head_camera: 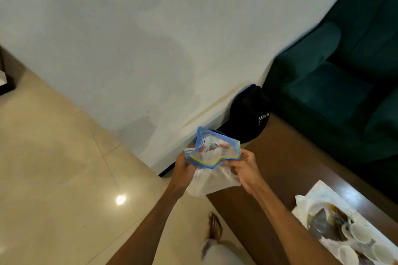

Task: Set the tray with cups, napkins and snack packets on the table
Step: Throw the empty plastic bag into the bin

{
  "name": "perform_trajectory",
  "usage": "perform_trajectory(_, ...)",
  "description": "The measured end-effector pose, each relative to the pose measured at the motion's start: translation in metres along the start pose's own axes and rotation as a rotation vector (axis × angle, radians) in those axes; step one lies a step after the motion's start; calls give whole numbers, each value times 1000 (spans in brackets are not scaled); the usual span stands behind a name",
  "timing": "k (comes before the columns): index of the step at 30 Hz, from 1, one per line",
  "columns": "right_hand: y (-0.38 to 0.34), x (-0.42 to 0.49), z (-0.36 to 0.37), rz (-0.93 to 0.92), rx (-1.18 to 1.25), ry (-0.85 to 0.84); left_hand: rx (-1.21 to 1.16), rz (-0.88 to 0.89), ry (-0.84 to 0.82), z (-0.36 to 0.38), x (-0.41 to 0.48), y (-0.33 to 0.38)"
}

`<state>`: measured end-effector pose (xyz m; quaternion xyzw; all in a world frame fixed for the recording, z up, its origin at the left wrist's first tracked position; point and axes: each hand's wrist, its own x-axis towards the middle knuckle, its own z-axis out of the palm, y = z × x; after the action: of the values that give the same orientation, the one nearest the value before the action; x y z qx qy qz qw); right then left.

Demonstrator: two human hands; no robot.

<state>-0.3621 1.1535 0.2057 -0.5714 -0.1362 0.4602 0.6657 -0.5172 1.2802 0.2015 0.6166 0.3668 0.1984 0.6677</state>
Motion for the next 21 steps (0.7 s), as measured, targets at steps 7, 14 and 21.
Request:
perform_trajectory(7, -17, 118, 6, 18, 140, 143, 166, -141, -173, -6, 112, -3)
perform_trajectory(14, 42, 223, -30, -230, -635, 162, 470, 106, -23, -4, 245, -70)
perform_trajectory(21, 241, 323, -66, 28, -1274, 239, 806, 200, -329, 8, 345, -278)
